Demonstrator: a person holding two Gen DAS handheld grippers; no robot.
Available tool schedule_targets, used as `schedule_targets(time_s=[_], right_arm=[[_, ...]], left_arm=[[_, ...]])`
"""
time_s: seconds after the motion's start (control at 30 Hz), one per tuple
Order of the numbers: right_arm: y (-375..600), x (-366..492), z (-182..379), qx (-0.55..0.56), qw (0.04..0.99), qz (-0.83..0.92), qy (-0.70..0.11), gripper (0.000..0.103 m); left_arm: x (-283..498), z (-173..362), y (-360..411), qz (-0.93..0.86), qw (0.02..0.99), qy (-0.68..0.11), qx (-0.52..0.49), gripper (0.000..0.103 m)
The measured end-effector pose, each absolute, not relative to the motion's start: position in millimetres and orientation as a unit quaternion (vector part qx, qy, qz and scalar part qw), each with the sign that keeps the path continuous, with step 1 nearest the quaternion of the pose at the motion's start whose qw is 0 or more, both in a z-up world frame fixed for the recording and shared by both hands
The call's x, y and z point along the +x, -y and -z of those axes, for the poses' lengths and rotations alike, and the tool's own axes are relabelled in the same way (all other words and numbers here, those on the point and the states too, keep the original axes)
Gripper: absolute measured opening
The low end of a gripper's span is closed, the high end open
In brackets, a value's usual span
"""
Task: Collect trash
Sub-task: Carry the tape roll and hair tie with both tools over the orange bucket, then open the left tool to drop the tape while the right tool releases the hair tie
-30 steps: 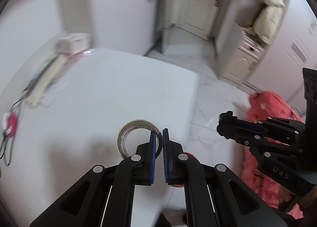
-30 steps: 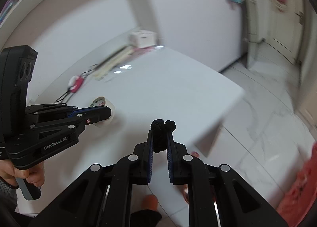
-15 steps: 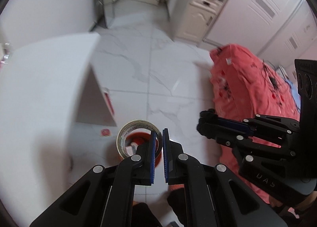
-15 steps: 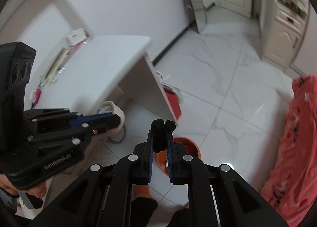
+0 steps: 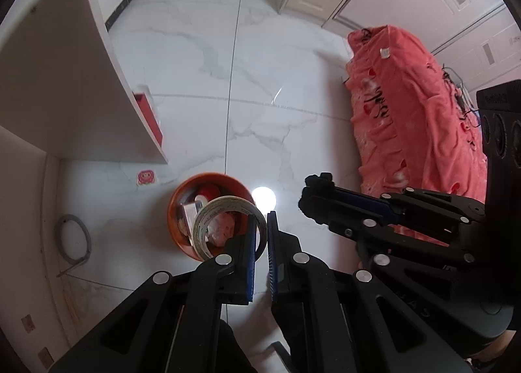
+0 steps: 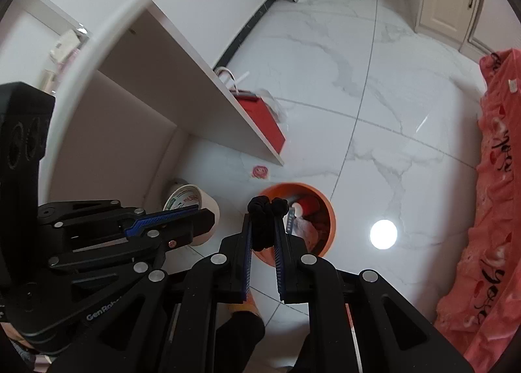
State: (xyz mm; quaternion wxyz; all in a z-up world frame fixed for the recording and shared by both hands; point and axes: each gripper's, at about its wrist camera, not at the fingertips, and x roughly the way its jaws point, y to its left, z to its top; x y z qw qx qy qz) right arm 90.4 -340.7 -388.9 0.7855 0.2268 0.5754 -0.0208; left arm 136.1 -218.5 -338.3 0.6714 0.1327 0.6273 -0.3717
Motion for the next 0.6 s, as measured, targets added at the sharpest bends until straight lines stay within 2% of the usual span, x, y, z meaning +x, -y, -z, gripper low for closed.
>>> schedule_targets(time_s=[0.2,0.57,0.6], right_arm=[[343,97,438,0.235,0.771,0.029,-0.591,0.013],[352,103,479,0.241,0.761,0.032,-0.602,0.014],[352,103,480,0.241,0.760,0.033,-0.603,0.017]], left_arm=[[141,370,221,0.369,0.655,-0.647,0.129,0.008],[140,410,225,0.364,0.638,-0.664,0.143,0.008],[141,412,224,0.362,0.638,-0.664,0.143,0.008]])
